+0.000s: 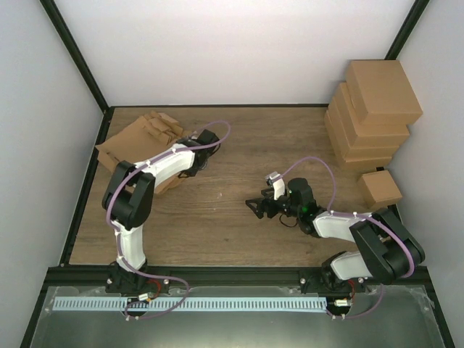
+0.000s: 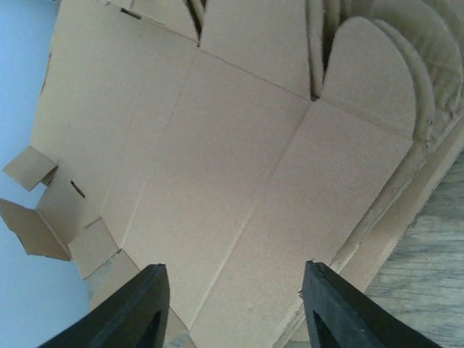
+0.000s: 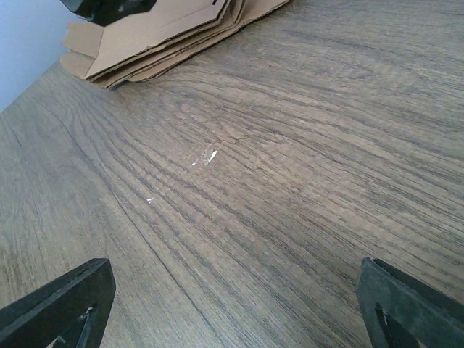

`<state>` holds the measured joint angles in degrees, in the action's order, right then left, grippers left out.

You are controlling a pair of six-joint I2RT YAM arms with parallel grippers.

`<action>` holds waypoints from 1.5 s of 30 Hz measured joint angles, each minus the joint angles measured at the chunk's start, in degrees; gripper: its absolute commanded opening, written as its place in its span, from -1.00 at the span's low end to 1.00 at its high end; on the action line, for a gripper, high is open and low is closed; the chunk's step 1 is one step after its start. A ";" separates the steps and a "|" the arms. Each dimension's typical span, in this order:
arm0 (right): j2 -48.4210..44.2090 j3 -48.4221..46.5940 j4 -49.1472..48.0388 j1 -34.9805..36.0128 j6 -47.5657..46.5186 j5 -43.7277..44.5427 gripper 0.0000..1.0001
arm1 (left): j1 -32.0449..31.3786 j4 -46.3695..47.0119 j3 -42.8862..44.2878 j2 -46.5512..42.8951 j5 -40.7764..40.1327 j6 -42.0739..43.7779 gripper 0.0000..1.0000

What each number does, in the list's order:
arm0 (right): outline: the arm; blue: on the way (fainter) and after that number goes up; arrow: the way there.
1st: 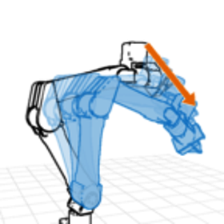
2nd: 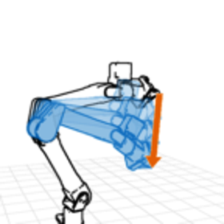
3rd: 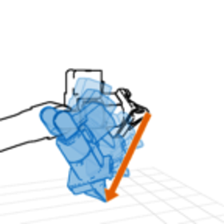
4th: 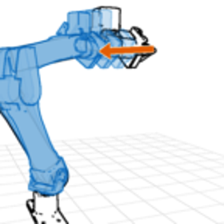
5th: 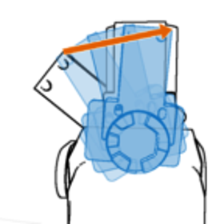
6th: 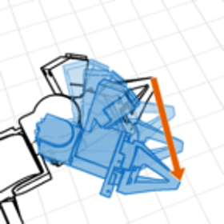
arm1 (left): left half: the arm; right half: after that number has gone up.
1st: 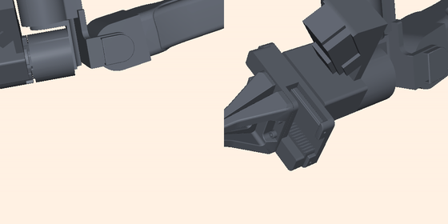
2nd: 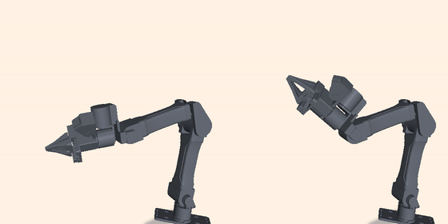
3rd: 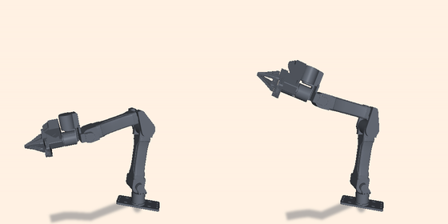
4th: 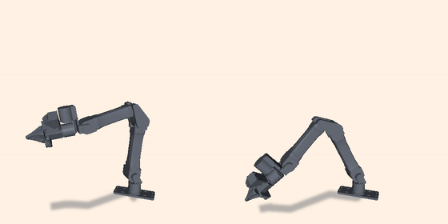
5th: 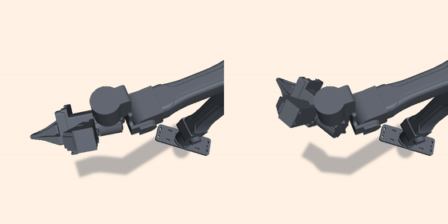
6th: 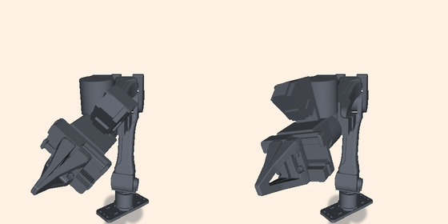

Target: Fold the paper box

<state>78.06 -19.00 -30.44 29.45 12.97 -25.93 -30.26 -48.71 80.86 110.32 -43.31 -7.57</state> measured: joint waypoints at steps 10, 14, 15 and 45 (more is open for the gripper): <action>0.00 0.00 0.00 0.00 0.00 -0.02 0.88 | 0.00 -0.09 0.76 5.99 0.31 1.22 0.09; 0.00 0.00 0.00 0.00 0.00 -0.02 0.88 | 0.00 -0.15 1.95 7.67 0.26 1.22 0.09; 0.00 0.00 0.00 0.00 0.00 -0.02 0.88 | 0.00 -0.13 2.03 7.93 0.24 1.22 0.08; -0.02 0.00 0.00 0.00 0.00 -0.02 0.89 | 0.07 -1.77 4.22 8.59 -6.03 -1.27 -0.14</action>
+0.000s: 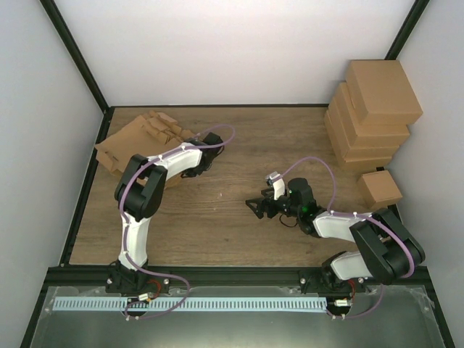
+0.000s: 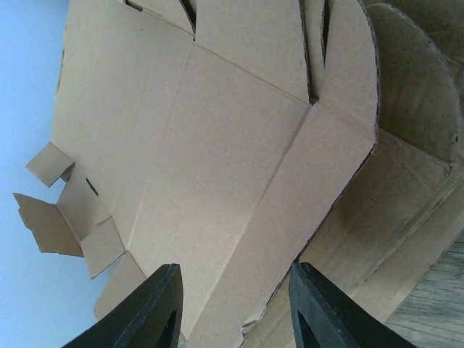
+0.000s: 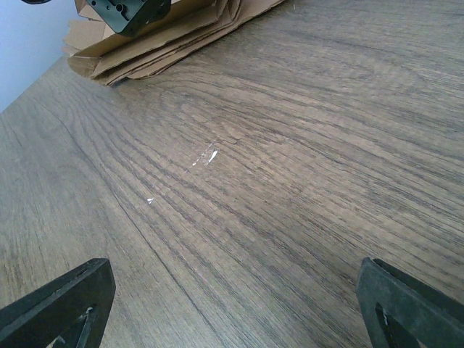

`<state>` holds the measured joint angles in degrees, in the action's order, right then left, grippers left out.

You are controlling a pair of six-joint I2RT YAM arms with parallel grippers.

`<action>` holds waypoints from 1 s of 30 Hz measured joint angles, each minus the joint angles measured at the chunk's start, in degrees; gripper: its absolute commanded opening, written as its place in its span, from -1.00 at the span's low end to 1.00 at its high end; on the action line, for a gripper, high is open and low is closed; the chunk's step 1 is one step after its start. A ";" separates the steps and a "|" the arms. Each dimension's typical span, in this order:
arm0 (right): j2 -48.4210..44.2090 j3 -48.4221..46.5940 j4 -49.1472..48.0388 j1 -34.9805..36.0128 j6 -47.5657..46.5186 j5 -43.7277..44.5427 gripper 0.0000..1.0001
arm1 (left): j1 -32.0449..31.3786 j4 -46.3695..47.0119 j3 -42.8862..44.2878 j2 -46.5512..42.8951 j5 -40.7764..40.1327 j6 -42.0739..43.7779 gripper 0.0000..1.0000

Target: Fold the paper box

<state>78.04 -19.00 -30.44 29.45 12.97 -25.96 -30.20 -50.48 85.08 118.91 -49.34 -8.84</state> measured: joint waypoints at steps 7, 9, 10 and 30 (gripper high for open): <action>-0.02 0.00 0.00 0.00 0.00 0.00 0.88 | 1.11 -1.18 0.42 0.63 -0.33 -0.37 -0.11; -0.09 0.00 0.00 0.00 0.00 0.00 0.88 | 1.42 -1.49 0.72 1.42 -0.24 -0.46 -0.12; -0.15 0.00 0.00 0.00 0.00 0.00 0.89 | 1.53 -1.53 0.76 1.92 -0.15 -0.48 -0.12; -0.59 0.00 0.00 0.00 0.00 -0.04 0.89 | 1.66 -3.43 4.37 4.79 -6.97 -1.18 -0.33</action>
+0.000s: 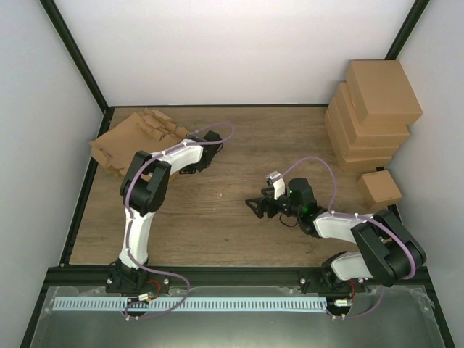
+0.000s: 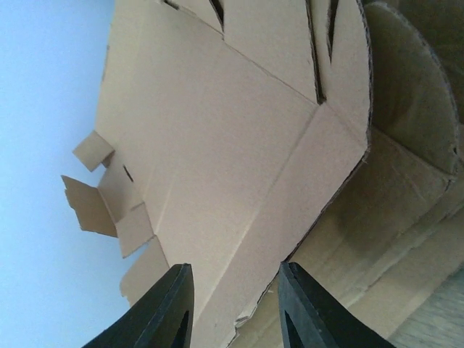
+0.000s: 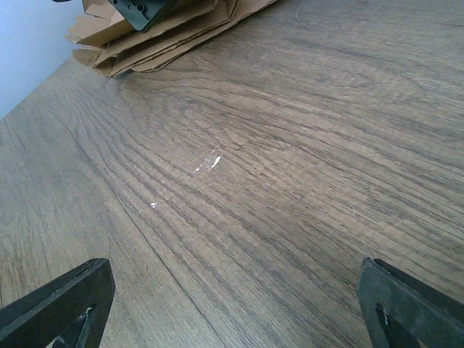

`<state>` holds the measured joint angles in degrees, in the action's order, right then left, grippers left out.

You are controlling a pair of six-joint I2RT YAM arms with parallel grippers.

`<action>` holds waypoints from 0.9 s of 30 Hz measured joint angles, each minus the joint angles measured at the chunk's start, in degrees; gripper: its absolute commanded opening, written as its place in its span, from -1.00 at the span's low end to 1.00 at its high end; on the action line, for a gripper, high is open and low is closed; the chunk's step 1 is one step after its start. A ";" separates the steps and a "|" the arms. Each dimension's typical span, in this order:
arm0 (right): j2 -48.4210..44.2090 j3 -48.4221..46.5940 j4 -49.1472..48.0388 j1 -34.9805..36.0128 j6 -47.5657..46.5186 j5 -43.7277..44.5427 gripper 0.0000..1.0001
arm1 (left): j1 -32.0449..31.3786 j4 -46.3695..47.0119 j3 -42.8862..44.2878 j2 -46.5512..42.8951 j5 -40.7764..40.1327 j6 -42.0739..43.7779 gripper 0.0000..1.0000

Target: Fold the paper box

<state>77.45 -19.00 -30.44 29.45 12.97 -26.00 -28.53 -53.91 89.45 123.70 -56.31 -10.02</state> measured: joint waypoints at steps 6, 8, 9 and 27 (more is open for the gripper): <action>-0.74 0.00 -0.02 0.00 0.00 -0.33 0.89 | 0.15 0.13 2.99 1.38 -3.04 0.26 -0.32; -0.85 0.00 -0.02 0.00 0.00 -0.46 0.89 | 0.42 0.22 3.80 2.10 -3.43 0.61 -0.20; -0.92 0.00 -0.02 0.00 0.00 -0.50 0.89 | 0.61 0.20 4.20 2.47 -3.50 0.85 -0.14; -1.03 0.00 -0.04 0.00 0.04 -0.98 0.89 | 5.03 0.83 7.41 3.02 -2.58 3.04 0.01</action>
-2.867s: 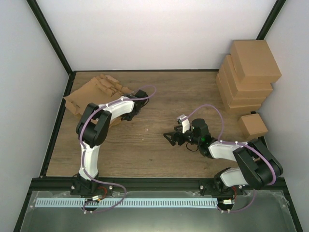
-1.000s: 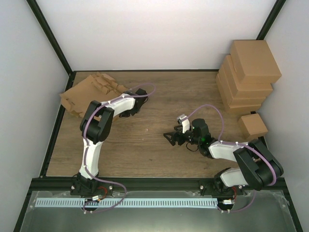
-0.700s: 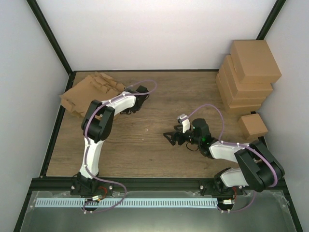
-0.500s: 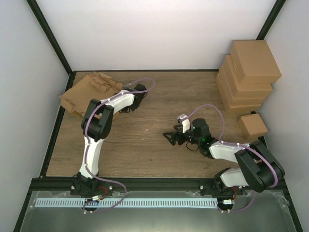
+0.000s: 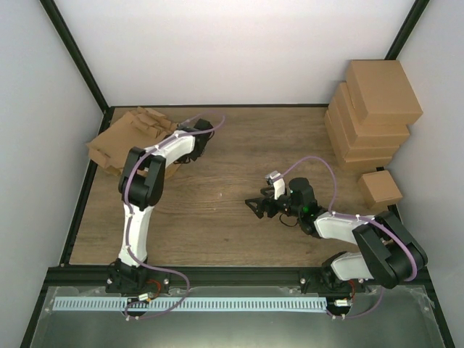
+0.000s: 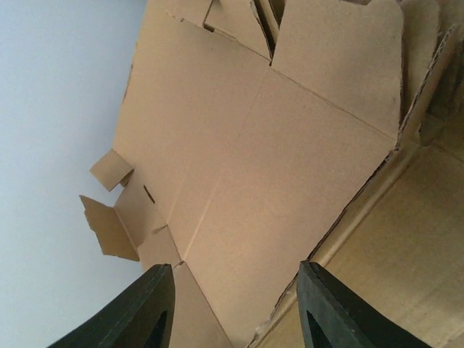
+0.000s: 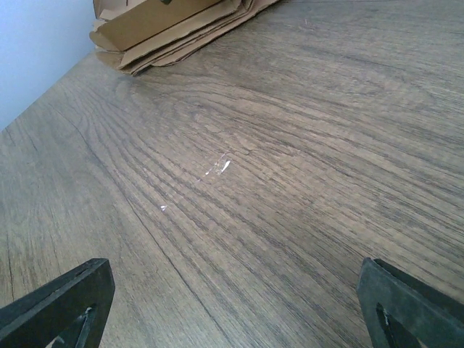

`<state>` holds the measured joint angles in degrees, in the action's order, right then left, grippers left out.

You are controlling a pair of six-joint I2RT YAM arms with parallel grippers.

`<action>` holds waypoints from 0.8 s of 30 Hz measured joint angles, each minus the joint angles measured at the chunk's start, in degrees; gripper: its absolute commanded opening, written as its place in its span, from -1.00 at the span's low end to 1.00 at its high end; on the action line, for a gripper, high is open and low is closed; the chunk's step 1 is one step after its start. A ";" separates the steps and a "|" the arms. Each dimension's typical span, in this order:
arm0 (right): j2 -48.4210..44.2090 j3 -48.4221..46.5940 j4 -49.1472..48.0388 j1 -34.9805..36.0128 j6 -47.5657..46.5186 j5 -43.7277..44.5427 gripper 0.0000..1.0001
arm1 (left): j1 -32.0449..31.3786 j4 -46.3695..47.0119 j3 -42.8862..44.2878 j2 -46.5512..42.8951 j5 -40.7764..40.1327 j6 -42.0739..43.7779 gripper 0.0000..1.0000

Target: Fold the paper box

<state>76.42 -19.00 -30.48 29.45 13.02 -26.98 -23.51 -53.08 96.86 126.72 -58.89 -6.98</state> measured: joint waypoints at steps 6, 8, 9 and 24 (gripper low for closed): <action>0.00 0.00 0.00 0.00 0.13 -0.02 0.89 | 2.38 0.46 0.63 0.00 3.17 0.79 0.06; 0.00 0.00 0.00 0.00 0.13 -0.02 0.89 | 2.82 0.46 0.79 0.00 3.96 0.79 0.06; 0.00 0.00 0.02 0.00 0.13 -0.02 0.89 | 3.04 0.46 0.98 0.00 4.35 0.79 0.05; -0.13 0.00 0.00 0.00 0.15 -0.02 0.89 | 7.08 0.44 3.06 -0.57 5.33 0.09 -0.11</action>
<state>76.29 -19.00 -30.48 29.45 13.17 -27.00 -16.43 -52.64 99.92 126.15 -53.56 -6.90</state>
